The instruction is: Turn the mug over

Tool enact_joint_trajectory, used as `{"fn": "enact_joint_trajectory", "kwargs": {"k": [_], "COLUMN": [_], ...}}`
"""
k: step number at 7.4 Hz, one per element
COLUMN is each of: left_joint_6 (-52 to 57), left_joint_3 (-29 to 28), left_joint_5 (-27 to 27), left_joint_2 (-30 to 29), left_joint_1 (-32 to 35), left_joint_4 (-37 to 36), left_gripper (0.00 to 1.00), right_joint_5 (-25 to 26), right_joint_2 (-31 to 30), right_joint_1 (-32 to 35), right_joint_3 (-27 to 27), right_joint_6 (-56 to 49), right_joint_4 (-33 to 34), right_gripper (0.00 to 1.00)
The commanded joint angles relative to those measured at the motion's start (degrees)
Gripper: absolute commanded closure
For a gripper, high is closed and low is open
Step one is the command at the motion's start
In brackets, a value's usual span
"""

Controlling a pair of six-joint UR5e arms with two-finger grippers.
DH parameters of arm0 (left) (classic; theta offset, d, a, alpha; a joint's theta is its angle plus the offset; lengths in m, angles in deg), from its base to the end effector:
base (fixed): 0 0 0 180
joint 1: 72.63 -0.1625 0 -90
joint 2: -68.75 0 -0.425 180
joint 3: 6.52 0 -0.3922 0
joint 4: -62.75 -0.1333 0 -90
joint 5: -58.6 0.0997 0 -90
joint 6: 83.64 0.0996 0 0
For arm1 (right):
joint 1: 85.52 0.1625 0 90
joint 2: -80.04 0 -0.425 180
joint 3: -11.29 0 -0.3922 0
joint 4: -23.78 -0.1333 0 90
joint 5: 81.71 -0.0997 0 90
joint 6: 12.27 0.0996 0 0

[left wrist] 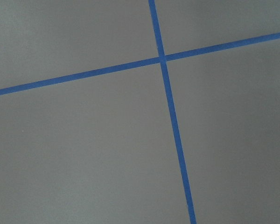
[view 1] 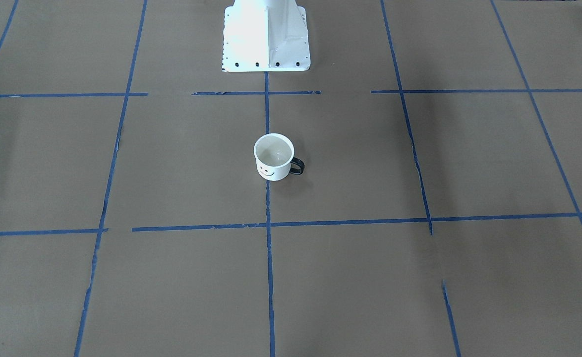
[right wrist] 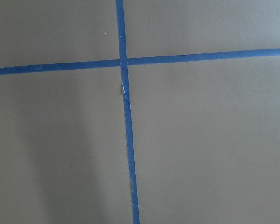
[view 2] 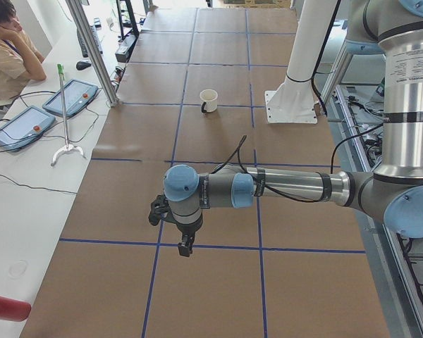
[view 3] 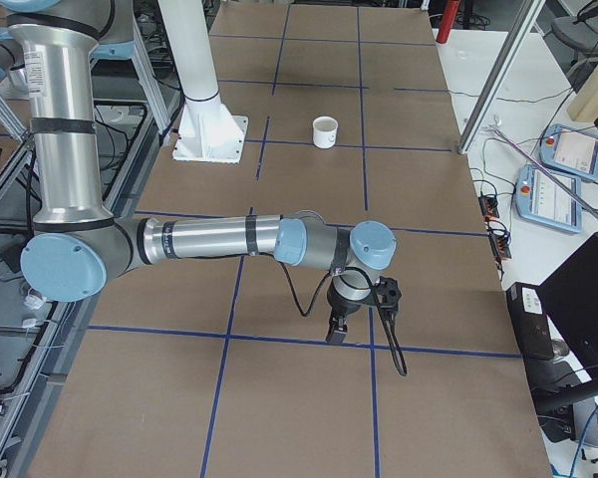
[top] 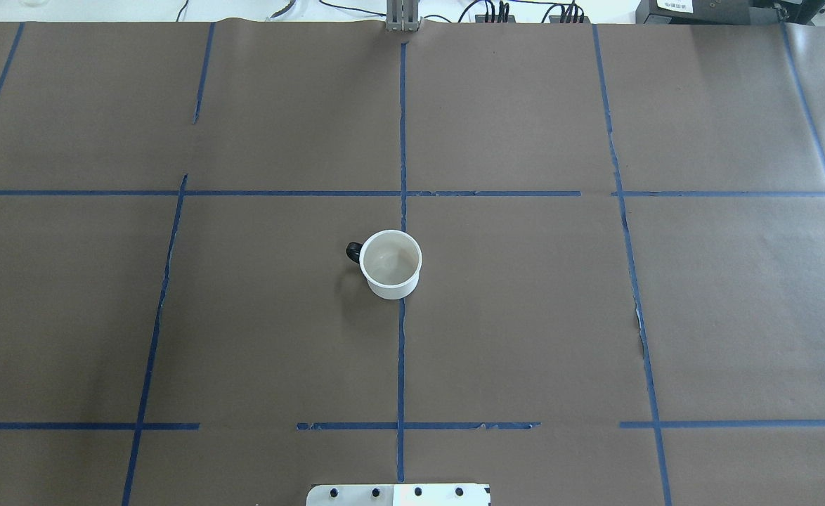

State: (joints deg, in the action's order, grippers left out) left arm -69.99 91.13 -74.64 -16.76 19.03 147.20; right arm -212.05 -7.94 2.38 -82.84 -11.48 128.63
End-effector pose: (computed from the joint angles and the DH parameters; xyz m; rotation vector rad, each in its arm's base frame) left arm -0.0782 -0.4528 0.6412 0.0612 0.7542 0.1835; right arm 0.0508 -0.4942 0.6353 -0.1632 -0.6987 0.0316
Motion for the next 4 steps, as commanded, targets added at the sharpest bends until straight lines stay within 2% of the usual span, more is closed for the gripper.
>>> {"fn": "enact_joint_trajectory", "kwargs": {"k": [1, 4], "left_joint_6": [0.1, 0.1], "left_joint_3": [-0.2, 0.2], "left_joint_5": [0.0, 0.0], "left_joint_2": [0.0, 0.0], "left_joint_1": [0.0, 0.0], "left_joint_4": [0.0, 0.0], "left_gripper": [0.0, 0.0], "right_joint_5": [0.0, 0.0], "right_joint_2": [0.0, 0.0], "right_joint_1": [0.0, 0.0], "right_joint_3": [0.0, 0.0], "right_joint_6": [0.0, 0.0], "right_joint_4": [0.0, 0.0], "right_gripper": [0.0, 0.0]}}
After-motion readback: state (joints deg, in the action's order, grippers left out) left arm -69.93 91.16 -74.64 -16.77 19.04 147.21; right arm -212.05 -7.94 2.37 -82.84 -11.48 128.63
